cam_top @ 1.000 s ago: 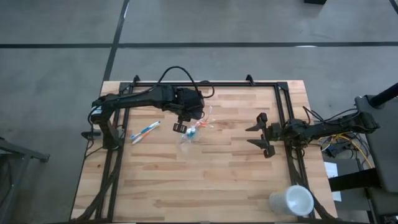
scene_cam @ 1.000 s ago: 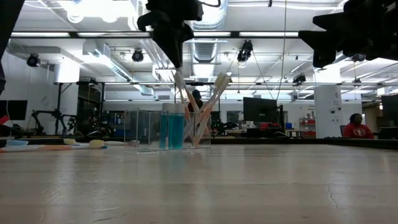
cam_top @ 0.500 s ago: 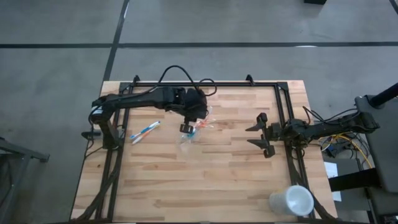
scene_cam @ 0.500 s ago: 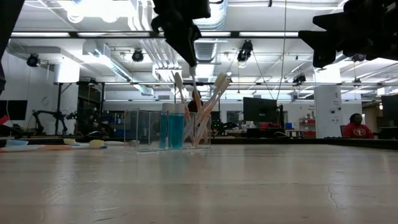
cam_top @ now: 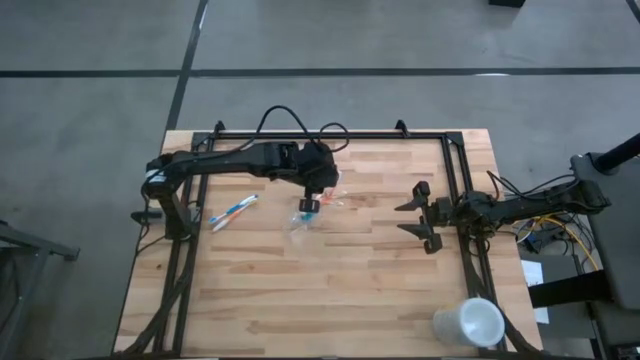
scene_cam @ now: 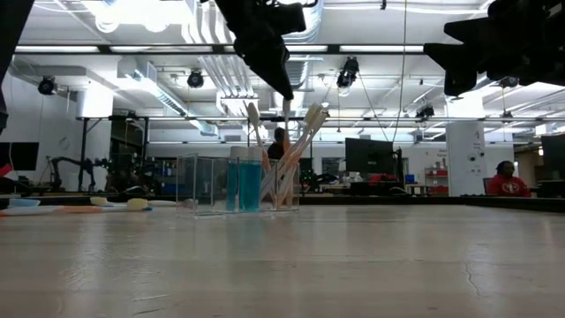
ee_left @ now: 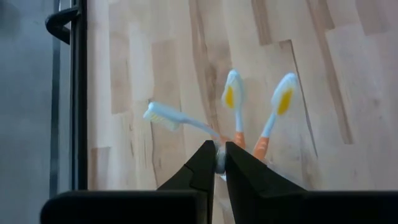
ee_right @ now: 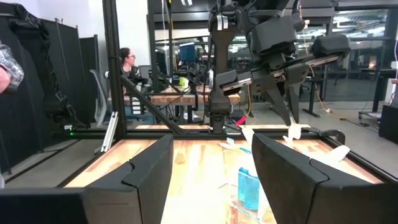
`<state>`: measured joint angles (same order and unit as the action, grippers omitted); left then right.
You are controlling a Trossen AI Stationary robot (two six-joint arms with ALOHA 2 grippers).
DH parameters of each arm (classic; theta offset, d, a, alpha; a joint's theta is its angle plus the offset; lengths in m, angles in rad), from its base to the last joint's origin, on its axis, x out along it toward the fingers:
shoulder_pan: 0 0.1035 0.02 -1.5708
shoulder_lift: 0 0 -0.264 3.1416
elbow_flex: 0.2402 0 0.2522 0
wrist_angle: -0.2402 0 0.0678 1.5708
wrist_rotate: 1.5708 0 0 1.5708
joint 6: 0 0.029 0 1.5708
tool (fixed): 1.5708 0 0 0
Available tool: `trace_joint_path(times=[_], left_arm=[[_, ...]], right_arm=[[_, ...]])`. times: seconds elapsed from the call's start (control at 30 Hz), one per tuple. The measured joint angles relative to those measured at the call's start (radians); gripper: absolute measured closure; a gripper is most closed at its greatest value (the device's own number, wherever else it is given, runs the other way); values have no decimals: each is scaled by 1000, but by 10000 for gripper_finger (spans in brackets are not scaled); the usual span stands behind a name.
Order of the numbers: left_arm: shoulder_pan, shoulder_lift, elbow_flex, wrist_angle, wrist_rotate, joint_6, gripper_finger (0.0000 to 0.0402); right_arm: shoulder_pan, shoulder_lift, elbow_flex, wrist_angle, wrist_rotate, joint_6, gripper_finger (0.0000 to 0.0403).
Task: Pick & Place toothbrushing station
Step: Put the orange toothbrush into the transparent
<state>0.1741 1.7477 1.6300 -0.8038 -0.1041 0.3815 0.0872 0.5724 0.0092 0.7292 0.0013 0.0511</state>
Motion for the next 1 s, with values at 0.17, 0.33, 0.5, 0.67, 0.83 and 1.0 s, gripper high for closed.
trace_joint_path(times=[0.17, 0.33, 0.5, 0.67, 0.83, 1.0], left_arm=[[1, 0, 7, -1, 6, -44, 371], [1, 0, 8, 0, 20, -62, 371], [3, 0, 3, 3, 19, -69, 371], [9, 0, 2, 6, 17, -111, 371], [19, 0, 1, 1, 42, -147, 352], [26, 3, 15, -17, 57, -163, 303]], right_arm=[[0, 0, 0, 0, 0, -1, 188], [0, 0, 0, 0, 0, -1, 188], [0, 0, 0, 0, 0, -1, 188], [0, 0, 0, 0, 0, 0, 188], [0, 0, 0, 0, 0, 0, 188], [0, 0, 0, 0, 0, 0, 188]])
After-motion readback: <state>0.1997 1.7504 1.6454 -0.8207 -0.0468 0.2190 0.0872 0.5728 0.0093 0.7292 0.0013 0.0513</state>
